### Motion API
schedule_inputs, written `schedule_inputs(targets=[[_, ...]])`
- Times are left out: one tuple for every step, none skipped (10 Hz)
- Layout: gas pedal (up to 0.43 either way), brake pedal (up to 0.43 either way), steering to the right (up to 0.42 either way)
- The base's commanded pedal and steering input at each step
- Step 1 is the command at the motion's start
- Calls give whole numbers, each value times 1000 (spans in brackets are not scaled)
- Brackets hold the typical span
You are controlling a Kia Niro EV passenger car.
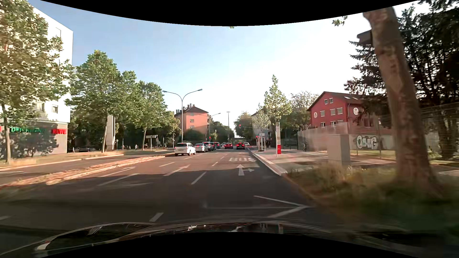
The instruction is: Follow the waypoints while adhering to traffic rules and regulations
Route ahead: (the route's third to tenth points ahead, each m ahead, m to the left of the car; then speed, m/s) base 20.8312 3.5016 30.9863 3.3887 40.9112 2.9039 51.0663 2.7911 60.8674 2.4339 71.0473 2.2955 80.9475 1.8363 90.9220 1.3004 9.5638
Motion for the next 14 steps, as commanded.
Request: schedule_inputs(targets=[[0,12,5],[0,37,5],[0,61,5],[0,79,5],[0,104,6],[0,116,5],[0,128,5],[0,140,5],[0,152,5],[0,159,6],[0,165,5],[0,171,5],[0,171,4],[0,171,4]])
